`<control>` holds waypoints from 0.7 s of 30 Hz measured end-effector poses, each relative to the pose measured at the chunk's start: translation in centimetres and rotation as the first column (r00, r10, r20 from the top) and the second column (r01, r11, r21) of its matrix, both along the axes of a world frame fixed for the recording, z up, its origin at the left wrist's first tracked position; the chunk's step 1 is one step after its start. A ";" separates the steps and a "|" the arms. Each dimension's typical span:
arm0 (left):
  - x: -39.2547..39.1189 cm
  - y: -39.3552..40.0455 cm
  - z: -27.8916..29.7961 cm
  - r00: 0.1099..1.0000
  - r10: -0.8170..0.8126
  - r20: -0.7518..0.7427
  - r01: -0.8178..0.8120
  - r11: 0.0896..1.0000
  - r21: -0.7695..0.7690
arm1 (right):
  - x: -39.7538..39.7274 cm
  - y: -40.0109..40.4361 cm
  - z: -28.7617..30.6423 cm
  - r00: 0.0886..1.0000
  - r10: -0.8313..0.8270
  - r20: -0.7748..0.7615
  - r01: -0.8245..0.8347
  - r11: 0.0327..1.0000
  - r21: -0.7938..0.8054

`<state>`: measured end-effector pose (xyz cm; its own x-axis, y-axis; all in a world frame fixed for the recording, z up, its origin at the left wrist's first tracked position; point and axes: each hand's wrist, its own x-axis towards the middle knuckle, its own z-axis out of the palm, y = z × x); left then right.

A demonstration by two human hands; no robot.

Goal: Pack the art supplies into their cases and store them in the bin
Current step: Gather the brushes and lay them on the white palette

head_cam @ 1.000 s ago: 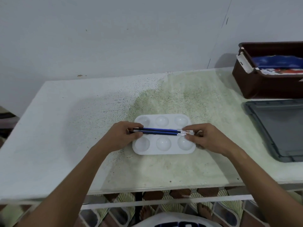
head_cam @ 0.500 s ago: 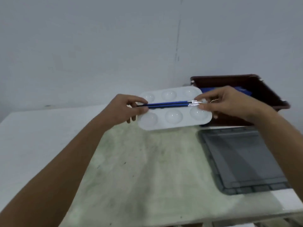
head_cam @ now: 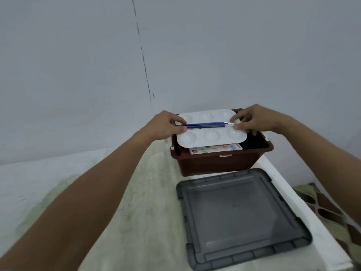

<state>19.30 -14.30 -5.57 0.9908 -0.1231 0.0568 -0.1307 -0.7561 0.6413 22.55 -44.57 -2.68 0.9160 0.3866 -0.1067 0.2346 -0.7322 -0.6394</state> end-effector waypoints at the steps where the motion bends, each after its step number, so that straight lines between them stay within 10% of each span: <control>1: 0.5 -0.4 -0.4 1.000 0.001 -0.004 -0.001 0.999 0.053 | 0.5 -0.3 -0.6 1.000 0.009 0.001 -0.009 0.999 -0.036; 10: 1.4 -2.4 -1.8 0.999 0.040 -0.012 -0.032 0.922 0.386 | 2.9 -1.1 -3.1 0.997 0.072 -0.019 -0.074 0.977 -0.202; 21: 1.6 -2.7 -2.5 0.998 0.067 0.006 -0.063 0.902 0.426 | 3.8 -1.0 -4.5 0.998 0.065 0.020 -0.059 0.970 -0.234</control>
<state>20.95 -16.99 -8.11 0.9976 -0.0686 0.0050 -0.0676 -0.9641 0.2568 26.38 -45.62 -7.14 0.8950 0.4100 -0.1757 0.2993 -0.8440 -0.4450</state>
